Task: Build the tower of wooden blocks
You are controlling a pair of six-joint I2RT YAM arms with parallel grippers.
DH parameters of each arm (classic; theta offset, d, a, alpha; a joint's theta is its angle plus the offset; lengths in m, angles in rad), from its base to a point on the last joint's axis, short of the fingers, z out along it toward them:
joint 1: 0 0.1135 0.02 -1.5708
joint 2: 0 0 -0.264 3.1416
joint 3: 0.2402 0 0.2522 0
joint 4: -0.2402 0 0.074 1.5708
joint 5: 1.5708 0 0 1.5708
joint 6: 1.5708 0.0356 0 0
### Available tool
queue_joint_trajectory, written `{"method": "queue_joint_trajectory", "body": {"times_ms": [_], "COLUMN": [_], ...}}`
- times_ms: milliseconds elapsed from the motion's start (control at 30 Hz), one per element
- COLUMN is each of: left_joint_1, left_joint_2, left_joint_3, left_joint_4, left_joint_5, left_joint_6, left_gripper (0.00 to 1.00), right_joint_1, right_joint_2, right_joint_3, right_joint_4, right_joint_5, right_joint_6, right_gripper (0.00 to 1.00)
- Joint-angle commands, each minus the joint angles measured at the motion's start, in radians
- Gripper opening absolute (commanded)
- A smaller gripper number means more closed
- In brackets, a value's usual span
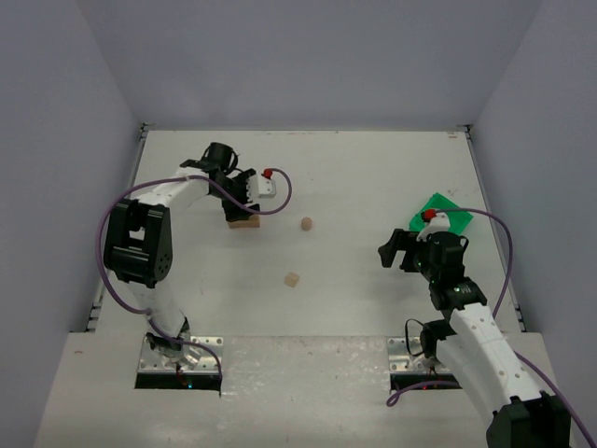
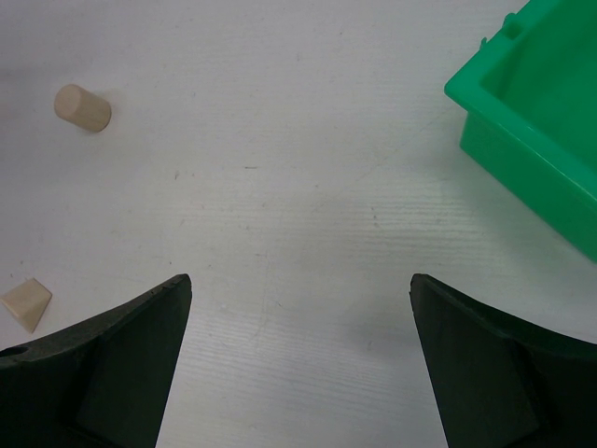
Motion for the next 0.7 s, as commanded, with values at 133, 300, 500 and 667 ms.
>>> {"method": "queue_joint_trajectory", "body": {"times_ms": [133, 300, 500, 667], "left_joint_1": [-0.010, -0.010, -0.013, -0.015], "left_joint_2": [-0.069, -0.120, -0.206, -0.286], "left_joint_3": [0.017, 0.058, 0.119, 0.175], "left_joint_4": [-0.013, -0.059, 0.079, 0.385], "left_joint_5": [0.063, 0.135, 0.195, 0.076], "left_joint_6": [0.020, 0.024, -0.194, -0.642], "left_gripper": [0.76, 1.00, 1.00, 1.00], "right_joint_1": [0.002, 0.004, 0.046, 0.157], "right_joint_2": [-0.002, 0.012, 0.085, 0.175], "right_joint_3": [0.015, 0.037, 0.092, 0.146], "right_joint_4": [0.050, 0.035, 0.043, 0.074], "right_joint_5": [-0.033, -0.089, -0.129, -0.059], "right_joint_6": [-0.016, -0.028, -0.053, -0.063], "right_gripper": [0.99, 0.99, 0.99, 0.99]}}
